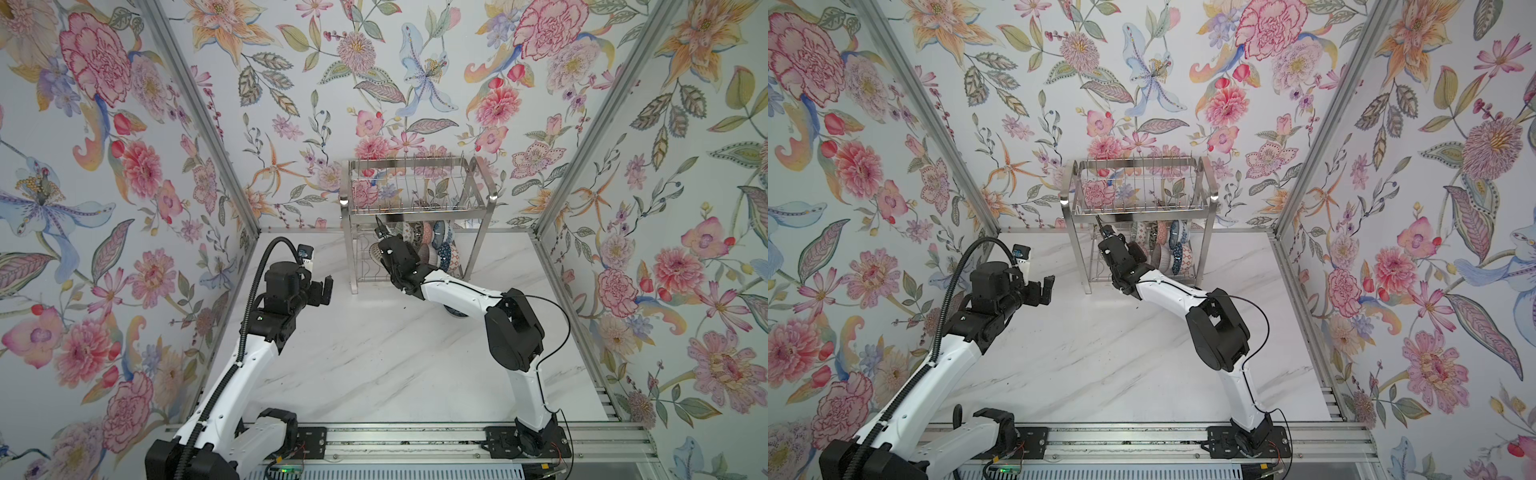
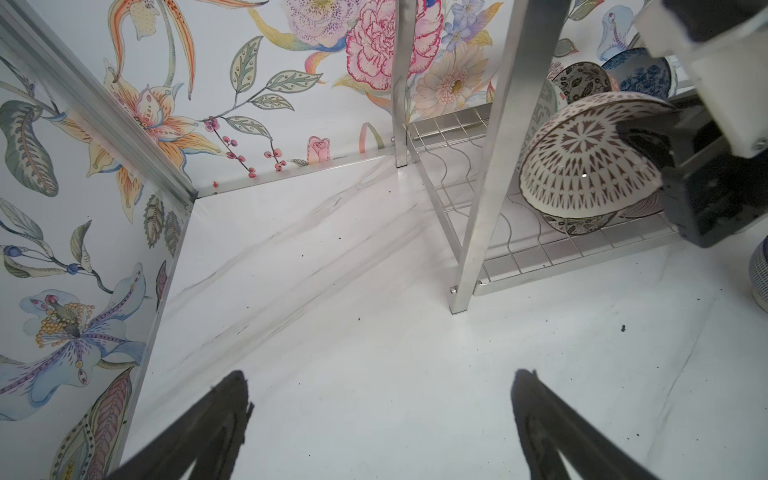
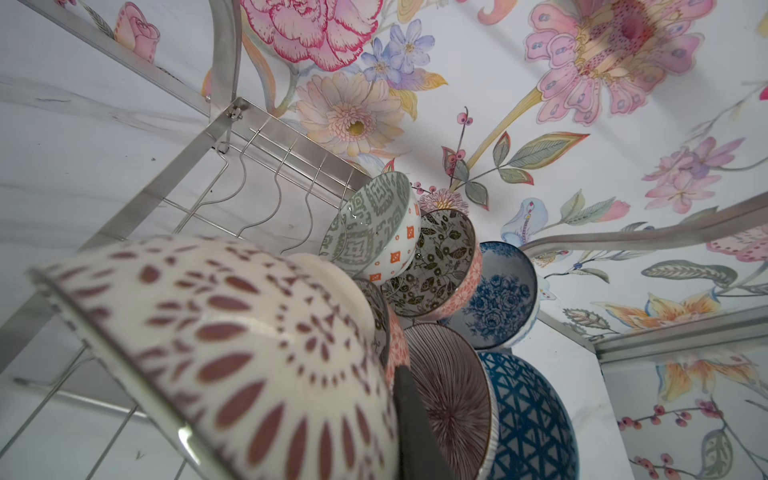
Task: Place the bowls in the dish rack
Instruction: 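Open and withdraw the left gripper while the right gripper carries the bowl to the rack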
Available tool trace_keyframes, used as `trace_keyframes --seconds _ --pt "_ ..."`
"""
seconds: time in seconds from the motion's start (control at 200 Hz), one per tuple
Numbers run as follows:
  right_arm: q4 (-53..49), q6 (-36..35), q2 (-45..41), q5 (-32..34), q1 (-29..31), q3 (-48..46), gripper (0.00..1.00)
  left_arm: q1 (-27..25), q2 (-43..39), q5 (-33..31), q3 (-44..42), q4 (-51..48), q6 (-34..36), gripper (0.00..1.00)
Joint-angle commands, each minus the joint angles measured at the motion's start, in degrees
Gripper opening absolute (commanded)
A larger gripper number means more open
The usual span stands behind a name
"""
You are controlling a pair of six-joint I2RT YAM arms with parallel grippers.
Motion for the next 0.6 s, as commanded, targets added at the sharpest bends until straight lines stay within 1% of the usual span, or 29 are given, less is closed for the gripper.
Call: trace_keyframes --seconds 0.0,0.205,0.31,0.505,0.591 --pt "2.7 -3.2 3.1 4.7 -0.1 6.0 0.0 0.5 -0.9 2.2 -0.8 1.4 0.4 0.99" --pt "3.3 -6.5 10.9 7.3 -1.0 14.9 0.0 0.6 -1.4 2.9 -0.7 1.5 0.4 0.99" --pt "3.5 -8.1 15.2 7.3 -1.4 20.4 0.0 0.6 -1.5 3.0 -0.6 1.4 0.3 0.99" --pt "5.1 -13.8 23.1 8.5 -2.2 31.0 0.0 0.7 -1.7 3.1 -0.6 1.4 0.4 0.99" --pt "7.6 -16.8 26.3 9.0 -2.6 34.5 0.0 0.7 -1.7 3.0 -0.6 1.4 0.4 0.99"
